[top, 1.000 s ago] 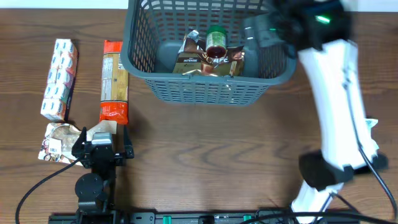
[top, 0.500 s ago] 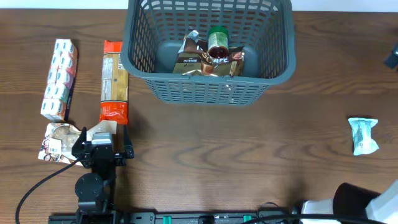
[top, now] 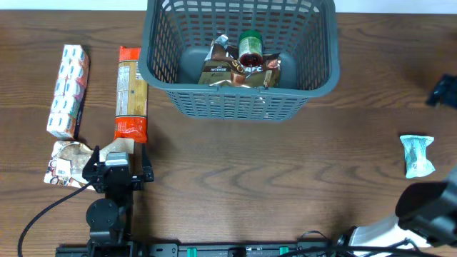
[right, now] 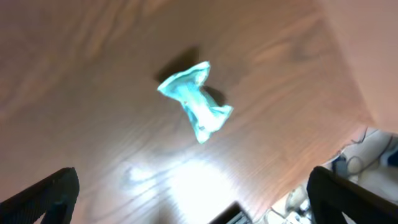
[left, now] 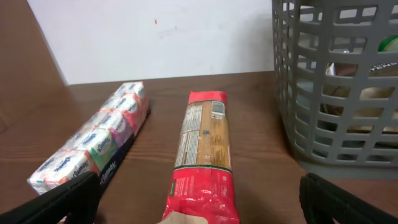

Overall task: Pack container
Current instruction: 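Move the right gripper over the light-green pouch, then grasp the light-green pouch with the right gripper, then carry the pouch into the basket and release it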

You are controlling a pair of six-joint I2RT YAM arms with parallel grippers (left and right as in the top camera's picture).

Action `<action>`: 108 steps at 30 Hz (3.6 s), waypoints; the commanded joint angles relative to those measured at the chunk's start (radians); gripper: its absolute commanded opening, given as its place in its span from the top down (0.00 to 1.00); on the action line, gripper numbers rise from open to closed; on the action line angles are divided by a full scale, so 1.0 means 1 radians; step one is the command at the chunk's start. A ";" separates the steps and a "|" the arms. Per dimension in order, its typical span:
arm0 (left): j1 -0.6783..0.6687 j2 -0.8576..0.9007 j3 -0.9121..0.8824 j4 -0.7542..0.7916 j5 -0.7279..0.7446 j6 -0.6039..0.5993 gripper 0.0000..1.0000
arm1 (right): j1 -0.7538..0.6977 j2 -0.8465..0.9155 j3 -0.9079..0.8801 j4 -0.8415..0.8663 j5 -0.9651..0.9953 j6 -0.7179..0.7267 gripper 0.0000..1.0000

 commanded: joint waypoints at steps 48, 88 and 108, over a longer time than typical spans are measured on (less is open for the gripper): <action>-0.004 -0.006 -0.028 -0.018 -0.005 0.017 0.02 | -0.179 0.199 -0.574 0.555 -0.065 -0.297 0.03; -0.004 -0.006 -0.028 -0.018 -0.005 0.017 0.02 | 0.206 -0.059 0.159 0.456 -0.557 0.012 0.99; -0.004 -0.006 -0.028 -0.018 -0.005 0.017 0.02 | 0.921 0.198 0.392 0.405 -0.214 -0.403 0.99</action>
